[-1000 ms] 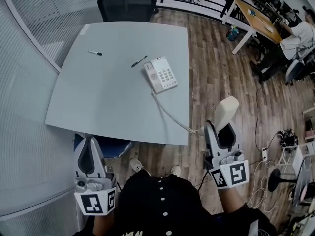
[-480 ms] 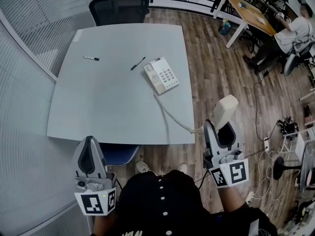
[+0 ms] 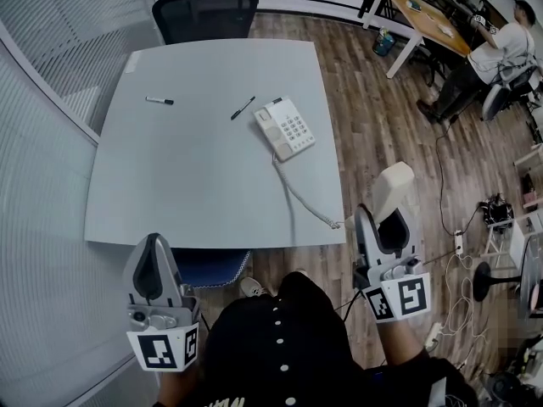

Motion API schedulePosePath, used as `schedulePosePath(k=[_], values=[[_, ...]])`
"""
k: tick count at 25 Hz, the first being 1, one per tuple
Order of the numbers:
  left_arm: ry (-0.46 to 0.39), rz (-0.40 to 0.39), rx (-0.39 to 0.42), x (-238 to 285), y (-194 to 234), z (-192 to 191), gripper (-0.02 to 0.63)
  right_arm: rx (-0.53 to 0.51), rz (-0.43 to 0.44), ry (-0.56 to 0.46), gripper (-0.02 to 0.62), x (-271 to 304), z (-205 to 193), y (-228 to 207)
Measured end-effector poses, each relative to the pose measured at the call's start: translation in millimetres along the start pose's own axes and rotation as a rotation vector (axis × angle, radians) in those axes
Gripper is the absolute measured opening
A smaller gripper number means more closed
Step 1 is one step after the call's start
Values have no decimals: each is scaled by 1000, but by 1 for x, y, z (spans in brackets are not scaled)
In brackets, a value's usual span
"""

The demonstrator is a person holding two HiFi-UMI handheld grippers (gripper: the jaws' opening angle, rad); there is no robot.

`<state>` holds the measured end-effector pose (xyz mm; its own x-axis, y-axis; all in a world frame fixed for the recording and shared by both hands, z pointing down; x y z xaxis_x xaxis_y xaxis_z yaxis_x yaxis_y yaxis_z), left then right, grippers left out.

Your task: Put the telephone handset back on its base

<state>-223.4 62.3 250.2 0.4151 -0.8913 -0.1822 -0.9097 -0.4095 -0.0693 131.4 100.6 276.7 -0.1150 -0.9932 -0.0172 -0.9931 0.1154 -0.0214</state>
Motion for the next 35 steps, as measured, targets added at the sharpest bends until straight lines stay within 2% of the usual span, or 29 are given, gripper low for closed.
schedulePosePath(k=[9, 24, 35], values=[[17, 8, -2, -3, 2, -2, 14, 6, 16, 21, 229, 10, -5, 4], [57, 35, 0, 48, 35, -20, 15, 6, 61, 71, 229, 92, -22, 7], [129, 32, -25, 88, 43, -62, 14, -4, 83, 130, 229, 157, -58, -6]])
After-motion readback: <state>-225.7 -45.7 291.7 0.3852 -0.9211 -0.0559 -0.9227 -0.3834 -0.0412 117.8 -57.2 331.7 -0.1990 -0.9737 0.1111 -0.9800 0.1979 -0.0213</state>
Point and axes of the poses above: the fingertips, and each gripper's own axes: x forward along the fingers, y to its left, z out of its top, the point moved 4 cm from there along -x, backward along the fingers
